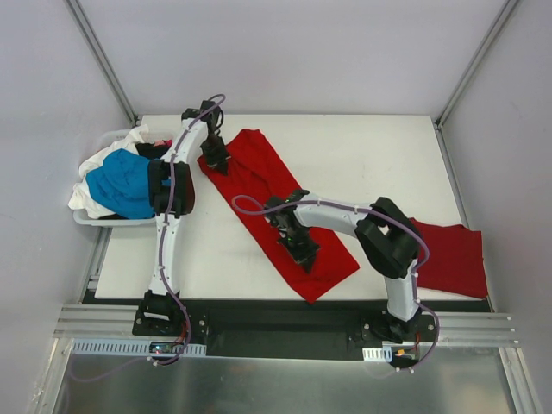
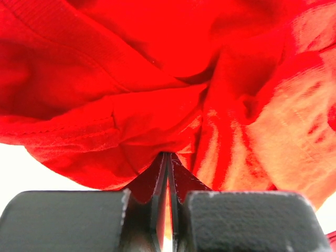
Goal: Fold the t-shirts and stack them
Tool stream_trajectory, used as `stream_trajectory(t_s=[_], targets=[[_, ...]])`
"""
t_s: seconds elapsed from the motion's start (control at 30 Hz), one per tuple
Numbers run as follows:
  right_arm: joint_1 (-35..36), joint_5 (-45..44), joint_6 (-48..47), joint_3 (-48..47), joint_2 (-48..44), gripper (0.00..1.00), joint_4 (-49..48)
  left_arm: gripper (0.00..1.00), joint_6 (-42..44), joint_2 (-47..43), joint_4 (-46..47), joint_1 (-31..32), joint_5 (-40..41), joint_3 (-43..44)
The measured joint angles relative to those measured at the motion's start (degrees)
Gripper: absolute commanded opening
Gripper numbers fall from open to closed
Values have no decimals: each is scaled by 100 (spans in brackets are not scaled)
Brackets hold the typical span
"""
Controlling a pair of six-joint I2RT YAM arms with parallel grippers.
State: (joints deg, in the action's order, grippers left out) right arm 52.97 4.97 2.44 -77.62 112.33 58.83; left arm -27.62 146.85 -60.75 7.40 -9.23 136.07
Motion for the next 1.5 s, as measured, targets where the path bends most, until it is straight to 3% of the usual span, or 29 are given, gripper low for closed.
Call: stream_trajectory(t_s=[0.4, 0.53, 0.6, 0.77, 0.87, 0.97, 1.07, 1.17, 1.27, 1.33, 1.5], targets=[[846, 116, -31, -1834, 754, 1, 389, 0, 24, 181, 149, 4, -525, 249], [706, -249, 103, -1556, 308, 1, 114, 0, 22, -330, 481, 197, -87, -426], [337, -354, 273, -1145, -254, 1, -74, 0, -15, -1019, 614, 356, 142, -1213], [-2341, -313, 682, -938, -1318, 1, -798, 0, -199, -3558, 955, 809, 509, -3211], [-3442, -46, 833, -1604, -968, 1, -964, 0, -221, -4741, 1084, 1132, 560, -4004], [-3620, 374, 776, -3154, 236, 1, -706, 0, -216, -5307, 1180, 1650, 684, -4763], [-3397, 896, 741, -4118, 1351, 1, -804, 0, -304, -5285, 1388, 2173, 577, -5648], [-3182, 1370, 765, -4225, 1982, 1, -732, 0, -481, -5047, 1414, 2555, 474, -6284], [-3067, 1679, 754, -4199, 2334, 1, -601, 0, -673, -4765, 1488, 2865, 468, -6345], [-3067, 1781, 702, -3930, 2302, 1, -590, 0, -769, -4588, 1558, 3029, 468, -6277], [-3220, 1845, 588, -1934, 1263, 1, -1003, 0, -925, -3875, 1681, 3254, 457, -5737]])
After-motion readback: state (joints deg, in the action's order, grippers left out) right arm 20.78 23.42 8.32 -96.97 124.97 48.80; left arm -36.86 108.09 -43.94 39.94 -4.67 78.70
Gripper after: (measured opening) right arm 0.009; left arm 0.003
